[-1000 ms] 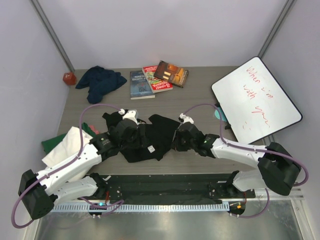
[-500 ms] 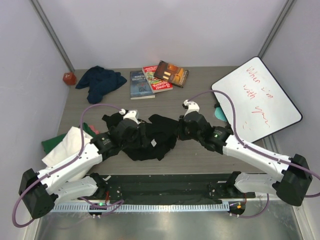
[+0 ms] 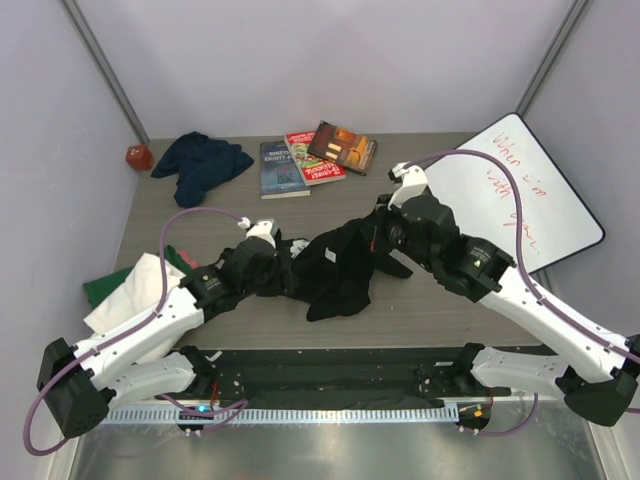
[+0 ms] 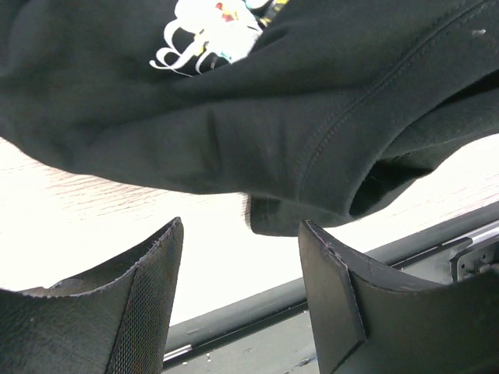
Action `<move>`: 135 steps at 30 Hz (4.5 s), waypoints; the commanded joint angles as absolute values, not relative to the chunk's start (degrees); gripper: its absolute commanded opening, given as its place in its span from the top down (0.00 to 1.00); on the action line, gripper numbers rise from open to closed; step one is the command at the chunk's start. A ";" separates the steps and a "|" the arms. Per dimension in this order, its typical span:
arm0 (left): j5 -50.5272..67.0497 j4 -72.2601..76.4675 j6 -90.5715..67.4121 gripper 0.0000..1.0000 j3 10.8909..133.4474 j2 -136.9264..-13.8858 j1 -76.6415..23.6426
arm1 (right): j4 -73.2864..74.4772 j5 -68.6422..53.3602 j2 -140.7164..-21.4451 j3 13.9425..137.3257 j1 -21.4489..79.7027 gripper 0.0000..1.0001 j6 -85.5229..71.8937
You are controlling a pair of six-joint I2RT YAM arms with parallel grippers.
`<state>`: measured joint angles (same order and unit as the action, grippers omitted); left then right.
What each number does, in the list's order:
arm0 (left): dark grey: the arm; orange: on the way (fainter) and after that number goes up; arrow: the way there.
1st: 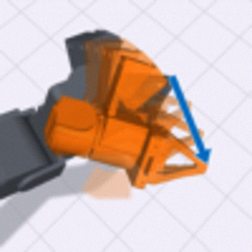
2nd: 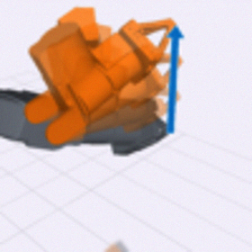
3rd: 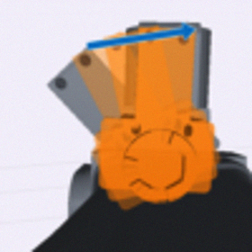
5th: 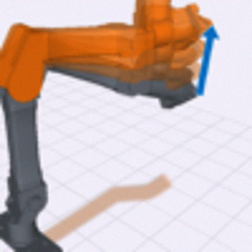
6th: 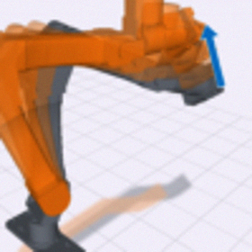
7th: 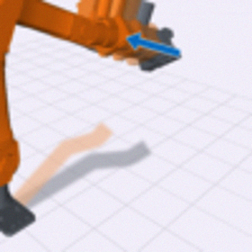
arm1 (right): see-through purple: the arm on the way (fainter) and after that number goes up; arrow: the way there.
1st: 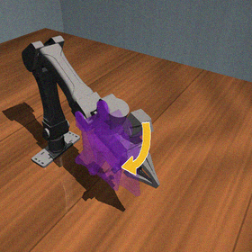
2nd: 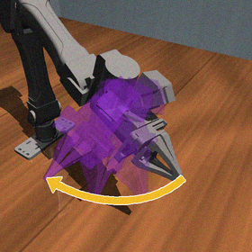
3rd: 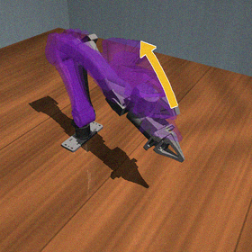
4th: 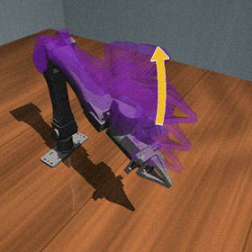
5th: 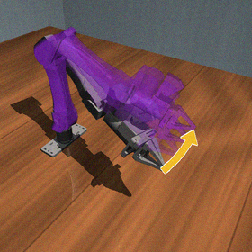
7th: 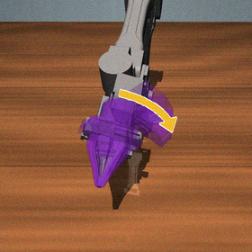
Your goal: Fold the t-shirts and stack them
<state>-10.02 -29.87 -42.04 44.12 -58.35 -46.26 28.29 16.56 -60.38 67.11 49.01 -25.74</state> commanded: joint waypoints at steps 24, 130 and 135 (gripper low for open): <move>-9.67 -27.52 -41.92 0.38 45.17 -60.20 -46.05 | 28.55 30.56 -53.36 47.47 48.96 0.53 -31.46; -10.81 -28.65 -41.22 0.39 44.12 -58.71 -46.05 | 29.71 31.20 -69.95 78.64 30.50 0.99 -23.92; -10.72 -28.57 -40.08 0.39 46.49 -62.74 -46.05 | 29.79 30.32 -72.77 89.90 30.50 0.99 -20.75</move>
